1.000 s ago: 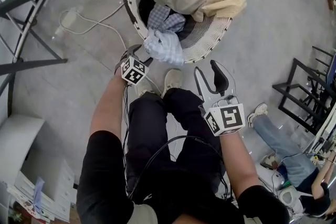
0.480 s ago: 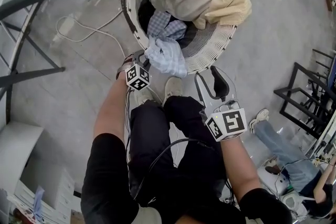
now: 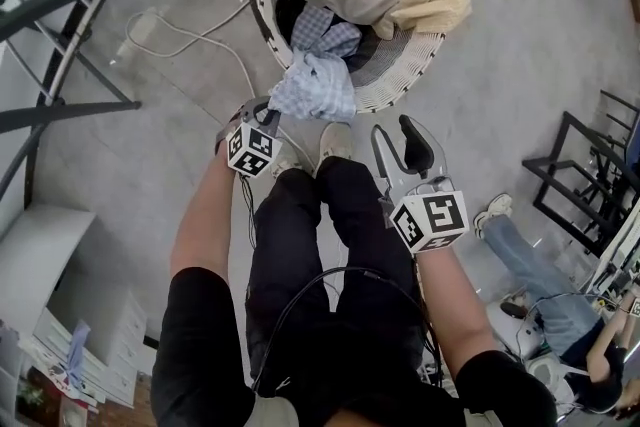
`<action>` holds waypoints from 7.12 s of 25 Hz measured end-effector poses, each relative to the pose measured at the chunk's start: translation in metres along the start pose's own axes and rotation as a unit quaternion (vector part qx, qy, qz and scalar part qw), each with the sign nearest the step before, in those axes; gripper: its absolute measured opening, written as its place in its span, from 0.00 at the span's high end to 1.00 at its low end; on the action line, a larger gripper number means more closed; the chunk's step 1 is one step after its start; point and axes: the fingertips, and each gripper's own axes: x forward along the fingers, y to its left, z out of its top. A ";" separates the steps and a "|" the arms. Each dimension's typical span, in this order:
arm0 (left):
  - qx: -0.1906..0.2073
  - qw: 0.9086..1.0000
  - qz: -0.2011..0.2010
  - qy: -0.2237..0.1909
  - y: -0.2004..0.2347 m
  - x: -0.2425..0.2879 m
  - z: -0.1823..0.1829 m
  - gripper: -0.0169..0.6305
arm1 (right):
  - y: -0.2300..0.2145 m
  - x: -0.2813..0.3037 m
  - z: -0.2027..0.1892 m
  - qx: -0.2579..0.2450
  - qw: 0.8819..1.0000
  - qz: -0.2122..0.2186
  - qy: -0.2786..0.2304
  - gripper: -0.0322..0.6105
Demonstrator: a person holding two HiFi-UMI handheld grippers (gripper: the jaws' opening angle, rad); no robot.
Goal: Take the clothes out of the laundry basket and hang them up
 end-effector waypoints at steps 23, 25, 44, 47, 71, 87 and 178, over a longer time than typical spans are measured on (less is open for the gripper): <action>-0.044 0.989 -0.138 0.002 -0.101 -0.359 0.284 0.93 | 0.106 -0.182 0.166 -0.084 0.991 0.092 -0.039 0.63; -0.051 0.991 -0.126 -0.007 -0.095 -0.380 0.323 0.93 | 0.112 -0.196 0.184 -0.098 0.989 0.100 -0.049 0.63; -0.125 0.988 -0.011 -0.092 -0.099 -0.548 0.574 0.93 | 0.196 -0.267 0.316 -0.179 0.956 0.146 -0.180 0.51; -0.141 0.986 -0.012 -0.093 -0.097 -0.553 0.580 0.93 | 0.195 -0.254 0.325 -0.180 0.961 0.111 -0.179 0.45; 0.064 0.987 0.135 -0.068 -0.065 -0.640 0.521 0.94 | 0.156 -0.308 0.472 -0.248 0.928 0.111 -0.254 0.88; 0.076 0.903 0.401 -0.131 -0.036 -0.809 0.476 0.93 | 0.344 -0.350 0.569 -0.402 0.813 0.293 -0.304 0.88; 0.000 0.809 0.587 -0.021 0.490 -1.068 0.169 0.92 | 0.860 0.105 0.664 -0.539 0.748 0.343 -0.181 0.86</action>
